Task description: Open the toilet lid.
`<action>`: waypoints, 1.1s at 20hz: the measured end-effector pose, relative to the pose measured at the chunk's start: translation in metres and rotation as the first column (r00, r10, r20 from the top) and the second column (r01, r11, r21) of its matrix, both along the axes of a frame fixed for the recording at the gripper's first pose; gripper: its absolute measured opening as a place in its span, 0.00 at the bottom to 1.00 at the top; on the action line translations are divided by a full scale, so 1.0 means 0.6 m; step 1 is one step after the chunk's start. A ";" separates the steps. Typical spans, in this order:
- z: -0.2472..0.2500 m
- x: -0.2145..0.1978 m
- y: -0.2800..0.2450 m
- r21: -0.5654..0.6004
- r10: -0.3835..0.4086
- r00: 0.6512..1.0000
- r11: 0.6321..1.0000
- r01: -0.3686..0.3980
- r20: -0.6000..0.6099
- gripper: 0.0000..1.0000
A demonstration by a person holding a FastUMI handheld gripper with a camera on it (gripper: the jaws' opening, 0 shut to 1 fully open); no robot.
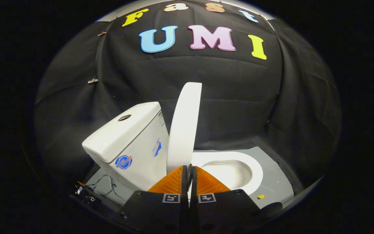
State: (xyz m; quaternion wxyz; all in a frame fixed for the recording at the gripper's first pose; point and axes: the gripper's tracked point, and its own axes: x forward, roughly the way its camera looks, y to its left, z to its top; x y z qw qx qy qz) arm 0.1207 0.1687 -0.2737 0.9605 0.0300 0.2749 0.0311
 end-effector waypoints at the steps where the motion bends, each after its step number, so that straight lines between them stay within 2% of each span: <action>1: 0.001 0.001 0.011 -0.006 0.009 1.000 1.000 -0.009 0.004 0.05; 11: 0.001 0.006 0.104 -0.095 0.129 0.991 0.988 -0.125 0.034 0.05; 22: -0.006 0.005 0.158 -0.141 0.201 0.979 0.971 -0.194 0.036 0.05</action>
